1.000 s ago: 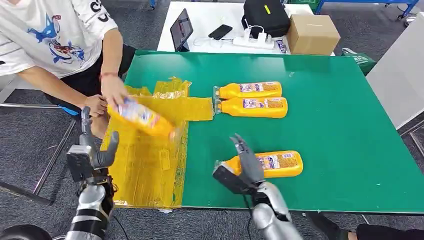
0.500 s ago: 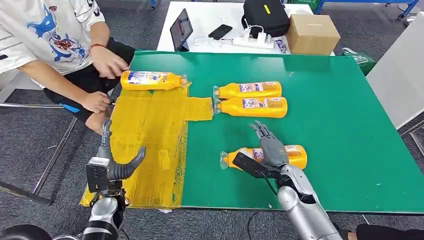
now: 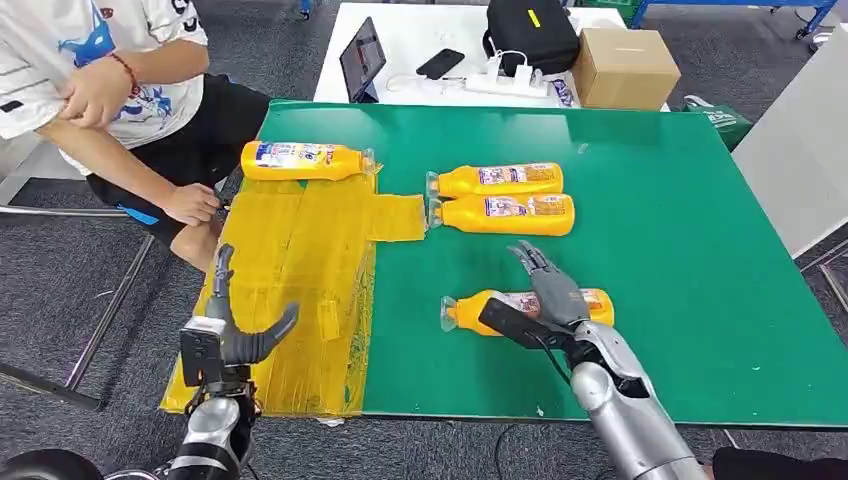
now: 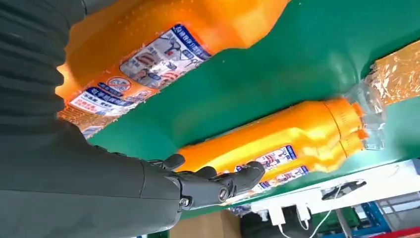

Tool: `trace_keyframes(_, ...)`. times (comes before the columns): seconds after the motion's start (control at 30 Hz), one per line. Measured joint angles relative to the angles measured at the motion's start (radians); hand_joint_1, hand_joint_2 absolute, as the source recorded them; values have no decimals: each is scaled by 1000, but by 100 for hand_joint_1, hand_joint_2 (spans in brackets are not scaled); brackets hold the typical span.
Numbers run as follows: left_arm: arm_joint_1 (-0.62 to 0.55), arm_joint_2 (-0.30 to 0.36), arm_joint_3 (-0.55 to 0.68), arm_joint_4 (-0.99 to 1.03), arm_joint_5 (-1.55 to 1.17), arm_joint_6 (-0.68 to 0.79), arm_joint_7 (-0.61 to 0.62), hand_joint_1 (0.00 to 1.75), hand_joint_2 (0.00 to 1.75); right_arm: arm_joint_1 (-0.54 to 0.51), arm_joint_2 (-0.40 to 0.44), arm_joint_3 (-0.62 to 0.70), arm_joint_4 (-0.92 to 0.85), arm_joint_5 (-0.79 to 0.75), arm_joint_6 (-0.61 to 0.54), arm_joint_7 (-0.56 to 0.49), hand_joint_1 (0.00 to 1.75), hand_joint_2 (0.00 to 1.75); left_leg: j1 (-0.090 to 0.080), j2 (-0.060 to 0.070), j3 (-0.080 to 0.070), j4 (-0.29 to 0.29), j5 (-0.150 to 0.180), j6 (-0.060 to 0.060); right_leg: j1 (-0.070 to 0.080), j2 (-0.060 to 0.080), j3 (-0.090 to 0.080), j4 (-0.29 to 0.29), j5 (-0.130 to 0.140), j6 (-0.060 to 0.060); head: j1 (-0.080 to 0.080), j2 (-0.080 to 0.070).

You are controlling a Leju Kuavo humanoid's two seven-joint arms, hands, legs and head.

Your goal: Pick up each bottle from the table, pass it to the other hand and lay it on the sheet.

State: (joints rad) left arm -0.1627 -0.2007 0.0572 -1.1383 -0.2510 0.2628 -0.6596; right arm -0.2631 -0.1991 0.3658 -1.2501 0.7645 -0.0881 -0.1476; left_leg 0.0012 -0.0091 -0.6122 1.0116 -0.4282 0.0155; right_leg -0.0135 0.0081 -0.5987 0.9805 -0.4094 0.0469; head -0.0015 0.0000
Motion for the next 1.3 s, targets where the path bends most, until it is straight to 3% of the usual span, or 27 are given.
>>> trace_keyframes(0.13,0,0,0,6,0,0,0,0,175,-1,-3,0,2,-12,17,2,0,175,0,0,0,0,0,0,0,0,0,0,0,0,0,0)
trace_keyframes(0.3,-12,0,0,30,0,-3,-7,0,175,-10,-42,2,27,-143,155,-7,0,175,0,-1,-1,0,0,0,0,0,0,0,0,0,0,0)
trace_keyframes(0.73,-57,1,-11,126,19,-29,-8,0,175,-14,-283,13,33,-312,333,45,0,175,-1,-1,-1,1,0,1,-1,-1,0,-1,1,1,0,0)
trace_keyframes(1.1,-75,2,-29,172,38,-35,6,0,175,31,-417,35,-11,-356,394,111,0,175,-1,-1,-1,1,0,1,-1,-1,0,-1,1,1,0,0)
trace_keyframes(1.3,-91,2,-36,193,43,-35,5,0,175,29,-422,64,-8,-331,392,120,0,175,-1,-1,-1,1,-1,1,-1,-1,0,-1,1,1,0,0)
